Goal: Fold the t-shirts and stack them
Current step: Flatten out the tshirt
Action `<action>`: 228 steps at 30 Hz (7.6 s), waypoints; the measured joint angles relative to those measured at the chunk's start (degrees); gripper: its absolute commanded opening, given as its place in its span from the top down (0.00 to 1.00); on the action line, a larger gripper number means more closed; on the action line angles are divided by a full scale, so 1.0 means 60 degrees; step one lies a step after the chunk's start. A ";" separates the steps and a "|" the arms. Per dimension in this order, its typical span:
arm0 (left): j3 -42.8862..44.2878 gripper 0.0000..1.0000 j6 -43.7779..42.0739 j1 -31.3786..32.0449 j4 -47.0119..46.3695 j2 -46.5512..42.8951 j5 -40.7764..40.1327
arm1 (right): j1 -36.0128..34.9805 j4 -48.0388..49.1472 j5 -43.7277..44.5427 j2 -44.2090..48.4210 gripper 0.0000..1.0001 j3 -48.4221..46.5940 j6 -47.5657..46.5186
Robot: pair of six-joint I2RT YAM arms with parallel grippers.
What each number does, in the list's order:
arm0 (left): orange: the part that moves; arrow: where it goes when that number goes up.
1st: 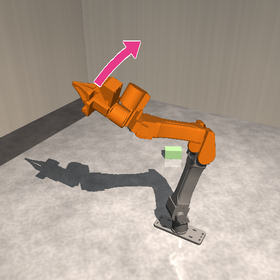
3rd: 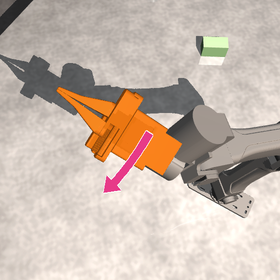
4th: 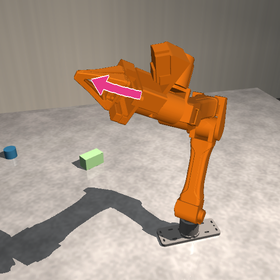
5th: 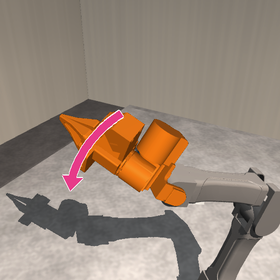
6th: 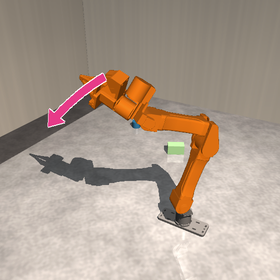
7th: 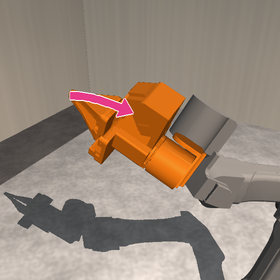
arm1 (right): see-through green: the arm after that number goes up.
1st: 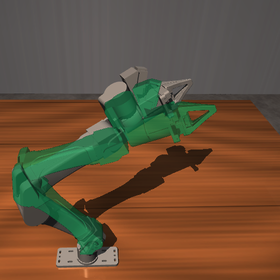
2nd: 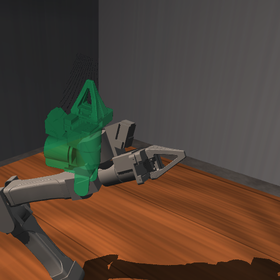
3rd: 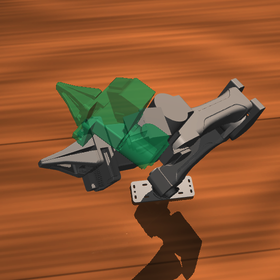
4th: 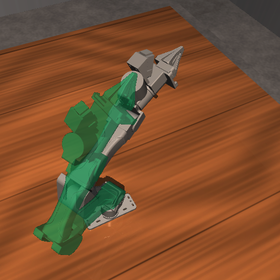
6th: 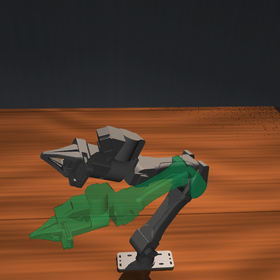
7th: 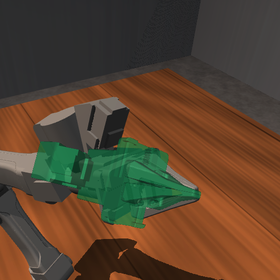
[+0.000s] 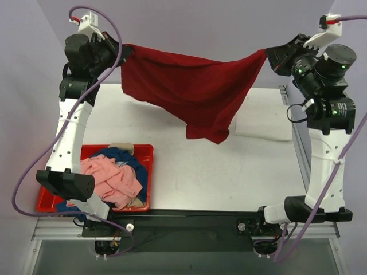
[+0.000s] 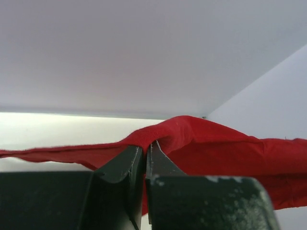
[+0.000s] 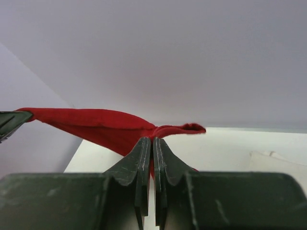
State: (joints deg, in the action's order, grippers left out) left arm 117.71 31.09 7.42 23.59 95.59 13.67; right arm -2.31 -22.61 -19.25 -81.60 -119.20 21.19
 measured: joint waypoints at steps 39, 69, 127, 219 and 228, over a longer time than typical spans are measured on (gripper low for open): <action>-0.3526 1.00 0.0841 0.0026 0.0098 -0.2189 -0.1439 | -0.0004 -0.0554 0.0834 -0.0852 1.00 -0.1399 -0.1337; -0.4648 1.00 0.2007 0.0266 -0.2506 -0.5723 -0.3734 | 0.0000 0.1468 0.3406 0.2106 1.00 -0.1606 -0.4160; -0.1719 0.03 0.0754 0.0667 0.3501 0.5861 -0.0047 | -0.2233 0.0637 0.0229 -0.4856 0.10 0.7519 0.0572; 0.3104 0.03 -0.0834 0.0874 0.3402 0.8728 0.0525 | -0.0998 -0.3056 0.1027 -0.8404 0.12 0.1596 0.1005; 0.1581 0.03 -0.0838 0.1027 0.3187 0.7719 0.0317 | -0.1545 -0.3056 0.0787 -0.8309 0.12 0.1355 0.0288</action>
State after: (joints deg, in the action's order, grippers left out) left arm 127.20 26.06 13.58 42.72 141.91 15.57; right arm -11.57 -40.95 -14.52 -131.46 -111.07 22.92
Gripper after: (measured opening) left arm 0.972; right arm 0.879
